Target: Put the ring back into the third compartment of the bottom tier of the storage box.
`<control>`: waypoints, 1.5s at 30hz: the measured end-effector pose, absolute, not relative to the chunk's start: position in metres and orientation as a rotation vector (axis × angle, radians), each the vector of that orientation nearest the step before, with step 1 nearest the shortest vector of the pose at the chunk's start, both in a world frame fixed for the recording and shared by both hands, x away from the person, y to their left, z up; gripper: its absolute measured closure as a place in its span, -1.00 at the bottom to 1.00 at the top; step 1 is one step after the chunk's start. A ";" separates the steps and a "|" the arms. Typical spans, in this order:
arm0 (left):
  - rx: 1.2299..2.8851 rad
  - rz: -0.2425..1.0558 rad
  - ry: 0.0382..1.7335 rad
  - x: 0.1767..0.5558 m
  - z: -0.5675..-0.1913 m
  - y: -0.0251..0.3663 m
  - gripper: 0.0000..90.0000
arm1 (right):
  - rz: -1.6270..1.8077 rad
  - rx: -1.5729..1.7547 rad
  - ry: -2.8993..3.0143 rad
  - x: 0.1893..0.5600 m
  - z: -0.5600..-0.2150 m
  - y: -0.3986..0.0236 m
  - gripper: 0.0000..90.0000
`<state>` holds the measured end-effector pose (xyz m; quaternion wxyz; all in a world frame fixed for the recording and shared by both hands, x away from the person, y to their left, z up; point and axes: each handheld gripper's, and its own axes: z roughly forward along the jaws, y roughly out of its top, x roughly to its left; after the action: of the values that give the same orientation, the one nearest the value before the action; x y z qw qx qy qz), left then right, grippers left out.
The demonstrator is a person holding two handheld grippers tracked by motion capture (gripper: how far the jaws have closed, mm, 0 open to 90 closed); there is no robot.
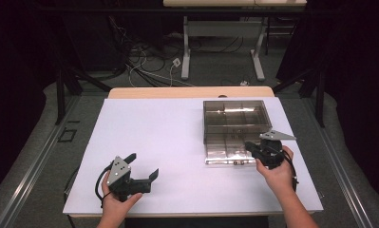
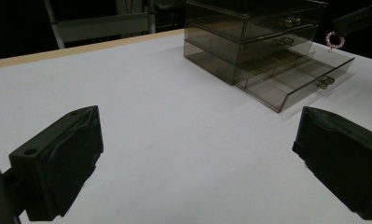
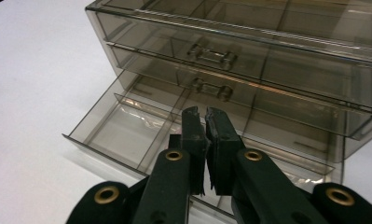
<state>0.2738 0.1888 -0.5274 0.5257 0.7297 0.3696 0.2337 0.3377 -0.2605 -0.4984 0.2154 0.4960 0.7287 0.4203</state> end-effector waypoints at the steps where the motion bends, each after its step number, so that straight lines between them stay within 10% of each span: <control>1: 1.746 0.559 0.883 0.274 -0.527 0.189 -0.97 | 1.159 1.376 2.020 0.338 -0.498 -0.262 0.93; 45: 1.742 0.557 0.885 0.274 -0.527 0.189 -0.97 | 1.057 1.519 1.971 0.354 -0.522 -0.293 0.93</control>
<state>0.2736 0.1890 -0.5273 0.5268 0.7289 0.3703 0.2328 0.3544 -0.2933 -0.5216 0.2171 0.5483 0.7117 0.3817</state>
